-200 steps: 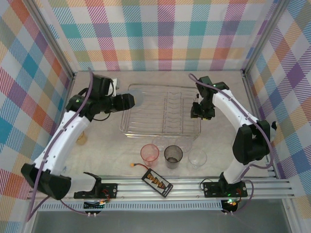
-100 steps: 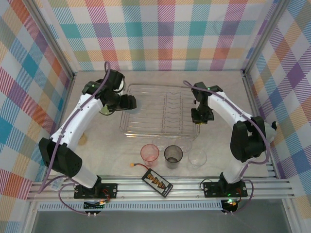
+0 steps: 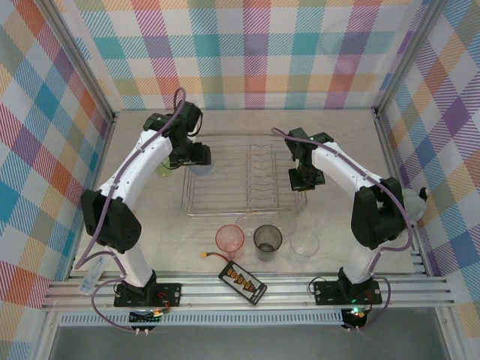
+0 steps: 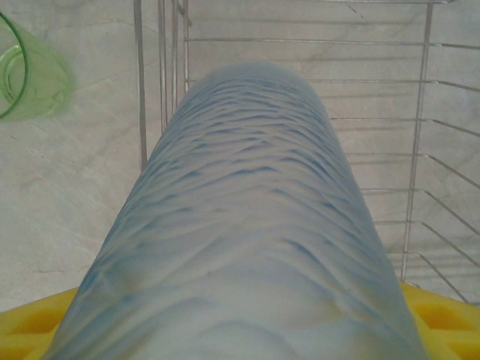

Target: Load the cups into the dish rack

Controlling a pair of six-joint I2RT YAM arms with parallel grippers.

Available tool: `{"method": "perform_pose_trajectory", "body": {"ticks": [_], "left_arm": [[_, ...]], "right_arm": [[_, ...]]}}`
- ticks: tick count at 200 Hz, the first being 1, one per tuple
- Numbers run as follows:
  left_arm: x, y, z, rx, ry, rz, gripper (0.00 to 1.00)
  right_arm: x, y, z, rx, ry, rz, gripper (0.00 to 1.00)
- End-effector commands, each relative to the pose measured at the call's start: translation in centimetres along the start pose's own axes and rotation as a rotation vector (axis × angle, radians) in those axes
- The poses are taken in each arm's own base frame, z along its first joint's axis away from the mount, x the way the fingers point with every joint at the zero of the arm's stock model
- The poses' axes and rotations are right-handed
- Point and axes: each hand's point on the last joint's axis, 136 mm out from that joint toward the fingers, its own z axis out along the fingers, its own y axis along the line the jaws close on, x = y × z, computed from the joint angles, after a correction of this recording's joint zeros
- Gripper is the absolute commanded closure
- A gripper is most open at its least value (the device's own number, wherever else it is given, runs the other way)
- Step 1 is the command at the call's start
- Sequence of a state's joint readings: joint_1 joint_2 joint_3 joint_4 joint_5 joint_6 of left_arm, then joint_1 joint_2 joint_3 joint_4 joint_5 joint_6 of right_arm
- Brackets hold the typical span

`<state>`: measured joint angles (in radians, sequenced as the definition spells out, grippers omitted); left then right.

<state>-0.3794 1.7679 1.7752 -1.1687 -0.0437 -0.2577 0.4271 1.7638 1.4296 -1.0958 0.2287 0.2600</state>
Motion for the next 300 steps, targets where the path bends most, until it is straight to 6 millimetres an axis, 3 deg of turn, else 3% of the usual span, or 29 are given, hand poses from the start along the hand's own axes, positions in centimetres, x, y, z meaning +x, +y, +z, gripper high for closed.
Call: {"method": "perform_pose_trajectory", "body": {"ticks": [1, 105, 152, 215, 229, 247, 282, 300], "left_arm": [[-0.4, 0.4, 0.4, -0.056, 0.035, 0.031, 1.00], [-3.8, 0.5, 5.0, -0.186, 0.129, 0.113, 1.00], [-3.9, -0.4, 6.9, -0.143, 0.167, 0.120, 1.00], [-3.8, -1.0, 7.6, -0.046, 0.211, 0.069, 1.00], [-3.8, -0.7, 7.7, -0.052, 0.213, 0.065, 0.91], [-4.0, -0.3, 7.9, -0.069, 0.208, 0.068, 0.73], [-4.5, 0.4, 8.3, -0.102, 0.196, 0.079, 0.58], [-4.6, 0.6, 8.5, -0.109, 0.195, 0.079, 0.56]], "right_arm": [[2.0, -0.5, 1.9, 0.062, 0.099, -0.095, 0.96], [2.7, -1.4, 2.1, 0.108, 0.133, -0.153, 0.95], [2.6, -1.6, 1.5, 0.115, 0.134, -0.154, 0.89], [2.7, -1.5, 1.3, 0.104, 0.136, -0.153, 0.76], [2.6, -1.4, 1.0, 0.100, 0.126, -0.148, 0.70], [2.3, -1.5, 0.6, 0.099, 0.101, -0.137, 0.64], [1.9, -1.3, -0.2, 0.077, 0.061, -0.127, 0.60], [1.7, -1.1, -0.8, 0.064, 0.036, -0.115, 0.59]]}}
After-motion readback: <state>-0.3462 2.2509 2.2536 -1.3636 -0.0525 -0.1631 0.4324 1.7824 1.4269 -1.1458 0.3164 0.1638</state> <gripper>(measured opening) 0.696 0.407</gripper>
